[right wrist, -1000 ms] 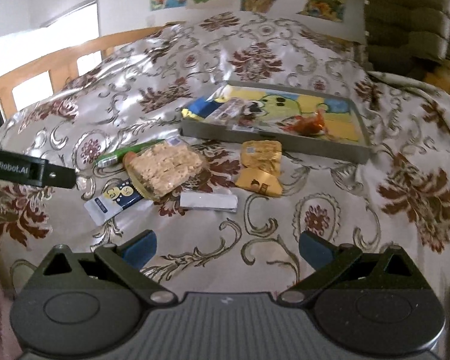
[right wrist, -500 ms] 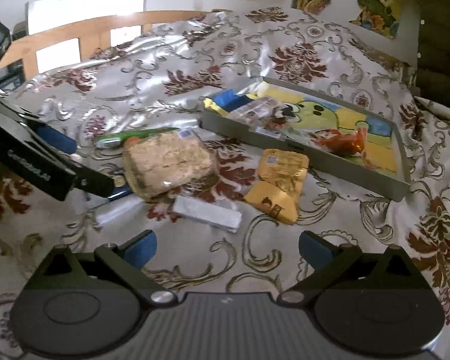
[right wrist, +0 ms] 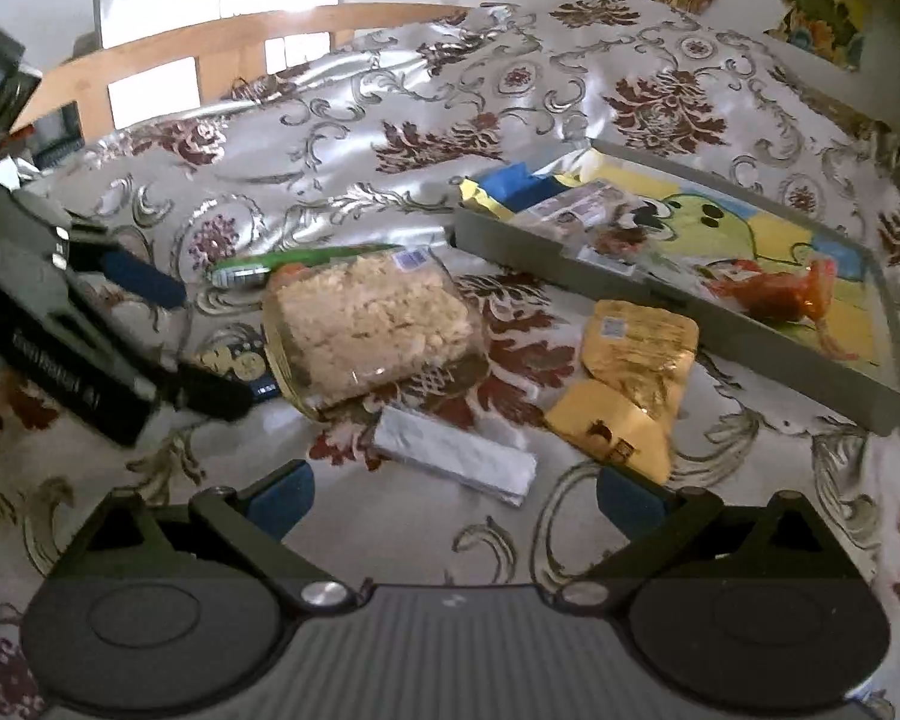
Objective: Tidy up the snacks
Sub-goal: 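Lower the right tool to the white foil packet while the left tool approaches the blue Se Ca packet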
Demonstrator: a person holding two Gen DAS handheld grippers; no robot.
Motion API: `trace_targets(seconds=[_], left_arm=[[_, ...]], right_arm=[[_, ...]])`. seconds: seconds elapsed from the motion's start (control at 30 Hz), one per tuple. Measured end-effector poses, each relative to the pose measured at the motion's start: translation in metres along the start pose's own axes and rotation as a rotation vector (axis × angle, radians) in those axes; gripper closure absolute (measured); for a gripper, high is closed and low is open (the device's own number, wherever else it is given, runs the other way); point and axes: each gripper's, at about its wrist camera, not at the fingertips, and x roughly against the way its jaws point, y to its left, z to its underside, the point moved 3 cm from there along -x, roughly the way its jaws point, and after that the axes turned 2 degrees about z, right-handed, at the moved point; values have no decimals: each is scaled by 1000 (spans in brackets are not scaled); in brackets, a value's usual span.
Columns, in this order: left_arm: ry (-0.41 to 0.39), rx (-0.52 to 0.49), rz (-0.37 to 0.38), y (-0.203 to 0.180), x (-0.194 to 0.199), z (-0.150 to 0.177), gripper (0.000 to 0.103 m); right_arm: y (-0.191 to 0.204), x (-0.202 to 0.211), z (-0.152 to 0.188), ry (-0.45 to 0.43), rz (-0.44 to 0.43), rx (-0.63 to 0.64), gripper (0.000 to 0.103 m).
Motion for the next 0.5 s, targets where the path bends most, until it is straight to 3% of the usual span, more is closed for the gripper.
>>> trace_targets(seconds=[0.1,0.2,0.4,0.5], left_arm=[[-14,-24,13,-5,2,0,2],[-12,-24,35,-6,2,1,9],[9,27,82,2,-5,1,27],[28,39,102,3,-10,2,44]], right_arm=[[0,-3,-3,-14,-21,26,5],[1,-8,-7,-25,-42,55,10],[2,-28,-16,3,-123,29,19],[-4,-37,-15,30,-143,-26,23]])
